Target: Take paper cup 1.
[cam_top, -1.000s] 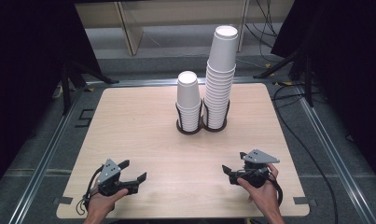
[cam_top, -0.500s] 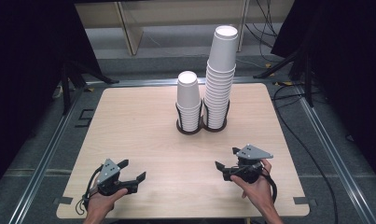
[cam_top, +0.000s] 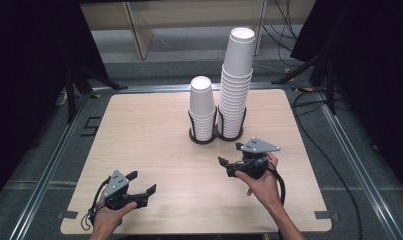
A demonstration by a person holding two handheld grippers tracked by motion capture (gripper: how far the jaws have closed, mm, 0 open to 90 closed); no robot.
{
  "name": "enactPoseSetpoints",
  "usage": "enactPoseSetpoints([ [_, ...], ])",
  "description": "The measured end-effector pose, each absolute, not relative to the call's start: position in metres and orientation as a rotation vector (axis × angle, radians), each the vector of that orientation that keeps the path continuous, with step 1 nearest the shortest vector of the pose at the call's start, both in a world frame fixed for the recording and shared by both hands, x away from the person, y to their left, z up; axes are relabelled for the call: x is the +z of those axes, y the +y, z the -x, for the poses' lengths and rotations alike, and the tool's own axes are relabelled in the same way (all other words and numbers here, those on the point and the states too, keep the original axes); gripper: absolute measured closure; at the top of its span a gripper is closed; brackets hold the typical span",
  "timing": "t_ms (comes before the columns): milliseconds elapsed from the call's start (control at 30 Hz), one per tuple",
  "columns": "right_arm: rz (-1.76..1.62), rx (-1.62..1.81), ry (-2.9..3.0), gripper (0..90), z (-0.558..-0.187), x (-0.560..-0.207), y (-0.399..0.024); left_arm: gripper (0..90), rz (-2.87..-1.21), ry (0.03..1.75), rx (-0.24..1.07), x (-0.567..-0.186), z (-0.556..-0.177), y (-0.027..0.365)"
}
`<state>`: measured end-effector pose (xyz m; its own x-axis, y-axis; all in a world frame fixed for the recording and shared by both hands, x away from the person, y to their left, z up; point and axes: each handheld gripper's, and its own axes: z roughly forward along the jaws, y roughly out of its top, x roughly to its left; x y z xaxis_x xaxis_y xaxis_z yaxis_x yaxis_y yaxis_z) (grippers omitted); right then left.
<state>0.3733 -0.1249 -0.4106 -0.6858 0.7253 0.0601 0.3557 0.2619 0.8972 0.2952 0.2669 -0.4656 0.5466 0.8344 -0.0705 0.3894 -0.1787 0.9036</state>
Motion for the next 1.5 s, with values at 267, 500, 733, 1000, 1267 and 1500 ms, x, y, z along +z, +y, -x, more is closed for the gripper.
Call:
enactPoseSetpoints([
  [267,-0.964,1.453,2.149,18.6,-0.396,-0.391,-0.103,14.6,-1.778,1.013,0.559,-0.466,-0.296,0.267],
  [500,-0.995,1.503,2.107,18.5,-0.416,-0.374,-0.087,14.6,-1.775,1.014,0.559,-0.466,-0.295,0.267],
  [733,-0.992,1.496,2.067,18.0,-0.431,-0.366,-0.077,14.6,-1.801,1.009,0.550,-0.465,-0.294,0.266],
  [1000,-0.995,1.497,2.049,17.2,-0.444,-0.356,-0.067,14.6,-1.804,1.021,0.560,-0.465,-0.294,0.266],
  [1267,-1.014,1.464,2.045,17.6,-0.450,-0.350,-0.063,14.7,-1.788,1.022,0.558,-0.466,-0.295,0.266],
  [1500,-1.021,1.490,2.008,18.0,-0.460,-0.342,-0.060,14.6,-1.782,1.019,0.561,-0.466,-0.295,0.267],
])
